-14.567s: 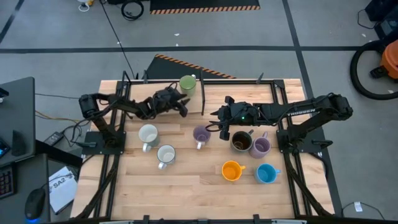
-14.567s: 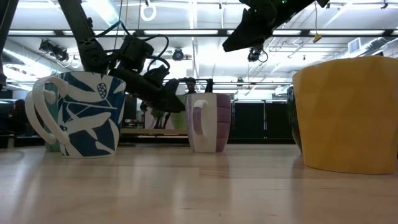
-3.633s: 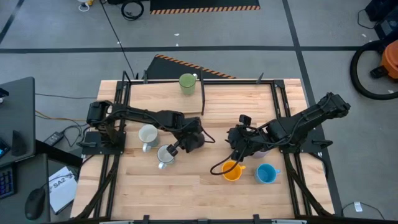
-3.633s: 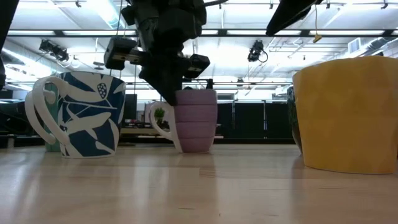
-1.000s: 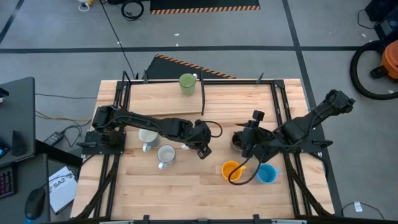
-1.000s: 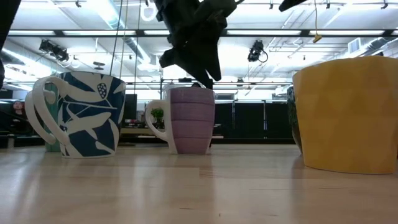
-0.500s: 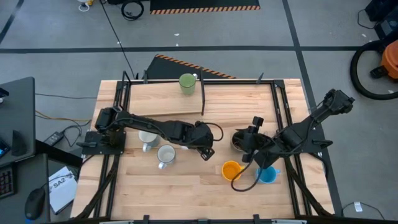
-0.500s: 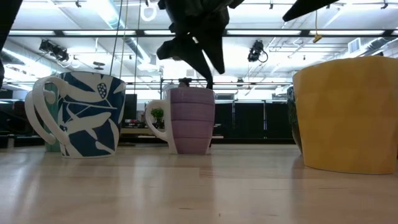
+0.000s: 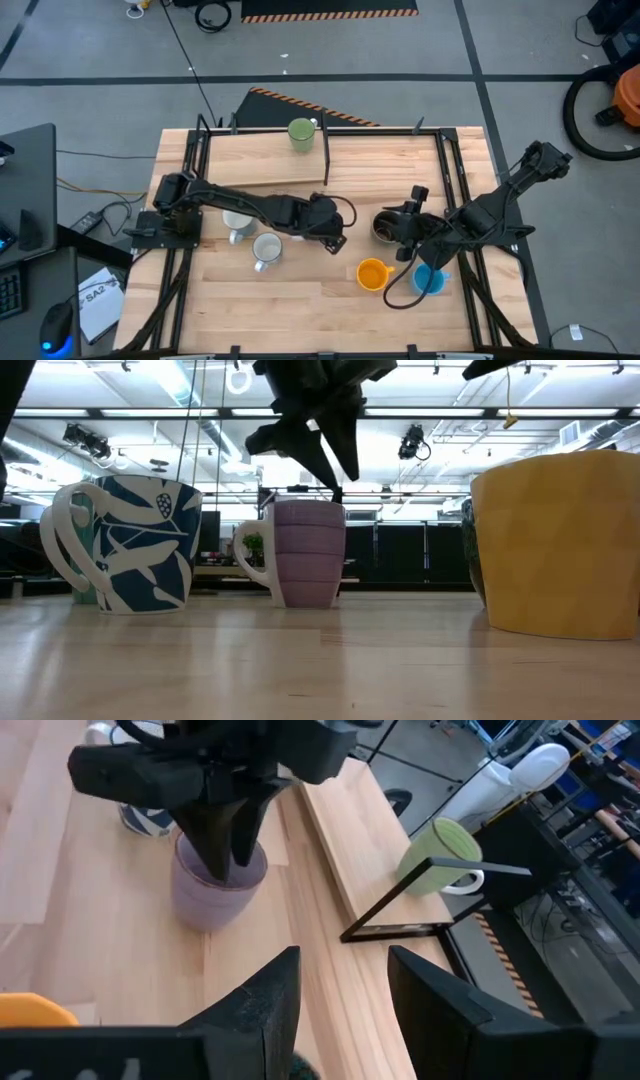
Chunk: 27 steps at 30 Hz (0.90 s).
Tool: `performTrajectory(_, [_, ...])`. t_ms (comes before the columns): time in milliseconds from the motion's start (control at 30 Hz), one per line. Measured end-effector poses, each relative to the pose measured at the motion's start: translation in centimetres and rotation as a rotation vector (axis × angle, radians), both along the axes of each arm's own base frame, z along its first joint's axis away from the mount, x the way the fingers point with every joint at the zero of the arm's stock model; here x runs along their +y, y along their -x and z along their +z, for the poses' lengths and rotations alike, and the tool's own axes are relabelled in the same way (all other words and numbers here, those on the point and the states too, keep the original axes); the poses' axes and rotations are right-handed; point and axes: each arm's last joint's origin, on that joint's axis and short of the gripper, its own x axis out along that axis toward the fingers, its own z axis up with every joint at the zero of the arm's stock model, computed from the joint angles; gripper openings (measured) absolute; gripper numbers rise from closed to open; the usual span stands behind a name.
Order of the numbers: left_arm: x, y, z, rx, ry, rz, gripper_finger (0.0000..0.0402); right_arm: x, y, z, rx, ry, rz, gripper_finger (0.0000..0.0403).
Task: Place coffee mugs
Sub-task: Put the purple patterned mug on the shelf
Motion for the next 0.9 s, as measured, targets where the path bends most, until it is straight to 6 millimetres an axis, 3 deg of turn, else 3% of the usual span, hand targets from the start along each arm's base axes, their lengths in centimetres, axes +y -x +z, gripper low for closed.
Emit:
performTrajectory(267, [0.2, -0.9, -2.8, 0.084, 0.03, -0.017, 0.0142, 0.3, 0.1, 0.0, -0.004, -0.009, 0.012, 0.0158])
performTrajectory(500, [0.5, -1.3, -3.6, 0.106, 0.029, -0.053, 0.0139, 0.3, 0.1, 0.0, -0.004, -0.015, 0.014, 0.0158])
performTrajectory(767, [0.6, -1.8, -5.9, 0.187, 0.085, -0.131, 0.0094, 0.4, 0.1, 0.0, 0.005, -0.029, 0.027, 0.0158])
performTrajectory(900, [0.6, -1.8, -6.1, 0.204, 0.06, -0.188, 0.0058, 0.4, 0.1, 0.0, -0.001, -0.037, 0.025, 0.0158])
